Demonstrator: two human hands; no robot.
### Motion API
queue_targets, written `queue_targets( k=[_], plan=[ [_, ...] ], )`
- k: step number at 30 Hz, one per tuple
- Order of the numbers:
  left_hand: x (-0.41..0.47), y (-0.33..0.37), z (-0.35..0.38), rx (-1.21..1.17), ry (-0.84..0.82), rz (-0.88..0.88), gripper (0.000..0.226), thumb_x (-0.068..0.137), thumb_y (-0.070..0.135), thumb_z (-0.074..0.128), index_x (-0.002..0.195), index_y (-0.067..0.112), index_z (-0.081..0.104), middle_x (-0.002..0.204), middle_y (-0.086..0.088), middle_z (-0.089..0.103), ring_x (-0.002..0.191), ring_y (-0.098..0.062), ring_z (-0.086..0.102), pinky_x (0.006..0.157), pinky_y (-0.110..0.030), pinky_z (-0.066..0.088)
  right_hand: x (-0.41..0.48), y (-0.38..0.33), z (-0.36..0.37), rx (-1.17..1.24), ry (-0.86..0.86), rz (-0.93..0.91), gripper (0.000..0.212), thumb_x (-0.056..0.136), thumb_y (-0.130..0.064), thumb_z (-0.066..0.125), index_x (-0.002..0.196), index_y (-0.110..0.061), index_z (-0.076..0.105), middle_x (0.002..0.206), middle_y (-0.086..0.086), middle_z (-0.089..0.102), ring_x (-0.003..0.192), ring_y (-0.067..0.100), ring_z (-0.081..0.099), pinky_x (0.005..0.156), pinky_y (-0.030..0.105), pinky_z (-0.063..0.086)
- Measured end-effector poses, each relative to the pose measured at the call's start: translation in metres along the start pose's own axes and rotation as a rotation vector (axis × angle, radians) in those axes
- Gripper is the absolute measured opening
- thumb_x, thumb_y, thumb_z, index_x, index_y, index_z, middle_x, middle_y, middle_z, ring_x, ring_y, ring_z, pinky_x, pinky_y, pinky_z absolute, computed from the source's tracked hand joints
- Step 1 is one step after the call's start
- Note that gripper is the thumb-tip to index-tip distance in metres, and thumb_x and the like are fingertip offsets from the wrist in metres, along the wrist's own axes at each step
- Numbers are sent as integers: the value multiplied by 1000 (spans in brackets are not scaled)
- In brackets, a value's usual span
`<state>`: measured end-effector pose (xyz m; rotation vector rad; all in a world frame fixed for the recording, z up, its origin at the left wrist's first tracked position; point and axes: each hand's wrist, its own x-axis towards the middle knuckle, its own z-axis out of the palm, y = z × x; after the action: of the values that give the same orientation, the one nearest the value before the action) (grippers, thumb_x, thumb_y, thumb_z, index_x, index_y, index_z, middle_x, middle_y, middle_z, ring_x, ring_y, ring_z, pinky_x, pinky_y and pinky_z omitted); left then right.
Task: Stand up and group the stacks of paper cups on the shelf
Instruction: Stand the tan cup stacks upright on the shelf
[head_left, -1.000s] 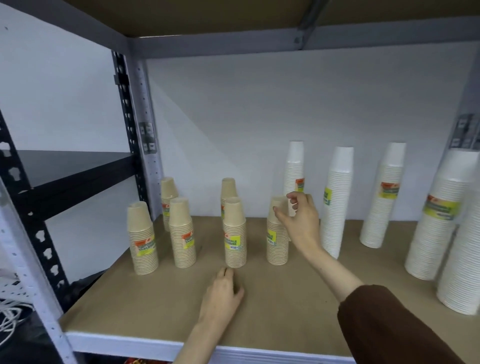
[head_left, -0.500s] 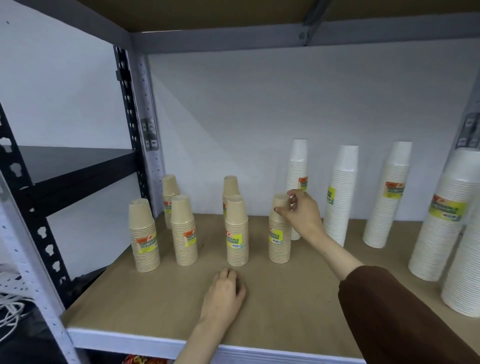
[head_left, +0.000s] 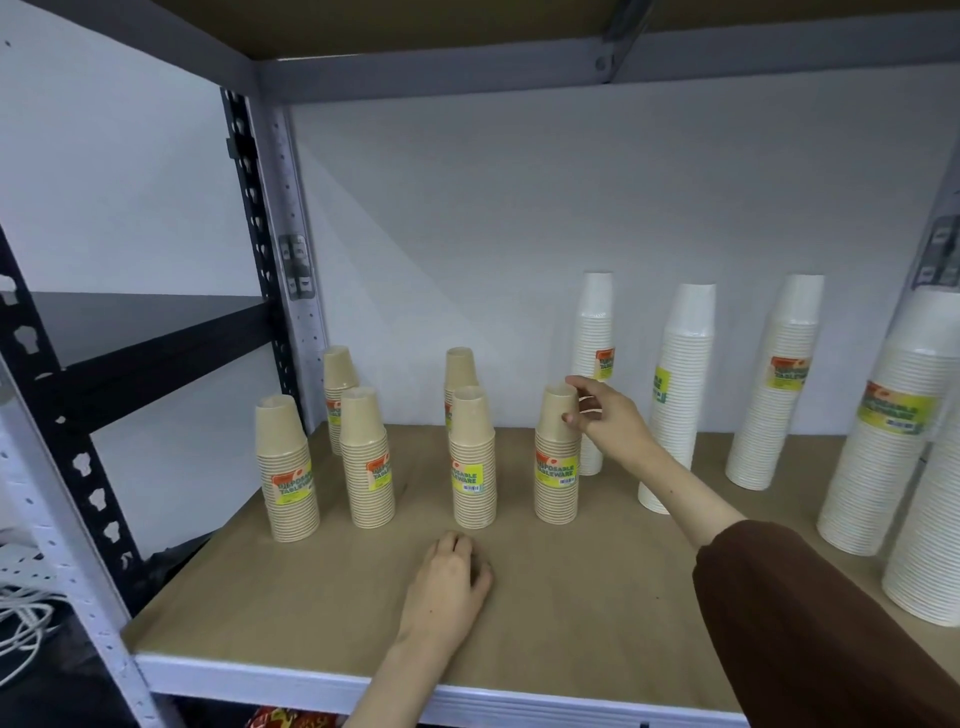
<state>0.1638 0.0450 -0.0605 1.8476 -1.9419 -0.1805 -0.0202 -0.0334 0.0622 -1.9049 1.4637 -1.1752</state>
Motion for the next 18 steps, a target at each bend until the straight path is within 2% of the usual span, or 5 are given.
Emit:
queue_targets(
  k=[3, 6, 10, 12, 18],
  plan=[
    [1, 1, -7, -74, 36, -25, 27, 90, 26, 47, 111, 10, 52, 121, -6, 53, 111, -23, 53, 91, -32, 42, 1, 0, -1, -2, -12, -6, 49, 86, 0, 55, 133, -8, 43, 128, 16, 54, 97, 14, 49, 86, 21, 38],
    [7, 6, -25, -183, 181, -16, 28, 88, 21, 52, 115, 11, 53, 120, -6, 55, 110, -26, 56, 91, -33, 42, 3, 0, -2, 19, -11, 6, 53, 83, -3, 59, 133, -7, 42, 127, 15, 55, 97, 14, 50, 88, 22, 39],
    [28, 17, -61, -329, 418, 44, 30, 86, 17, 58, 113, 5, 53, 115, -10, 56, 110, -25, 54, 89, -27, 37, 3, -2, -4, 45, 13, 18, 59, 78, -9, 67, 132, -8, 44, 125, 12, 55, 97, 14, 50, 87, 23, 40],
    [44, 23, -79, -392, 471, 37, 40, 84, 16, 61, 120, 3, 49, 121, -12, 53, 116, -25, 51, 93, -23, 34, 3, -4, -3, 44, 27, 16, 60, 76, -13, 70, 131, -8, 46, 123, 12, 56, 96, 15, 50, 86, 24, 40],
    [87, 32, -105, -517, 166, -23, 63, 80, 12, 67, 134, 3, 36, 137, -12, 46, 124, -26, 46, 102, -31, 36, 3, -7, -1, -18, 44, 4, 54, 75, -15, 72, 124, -6, 52, 119, 15, 58, 92, 18, 51, 88, 30, 43]
  ],
)
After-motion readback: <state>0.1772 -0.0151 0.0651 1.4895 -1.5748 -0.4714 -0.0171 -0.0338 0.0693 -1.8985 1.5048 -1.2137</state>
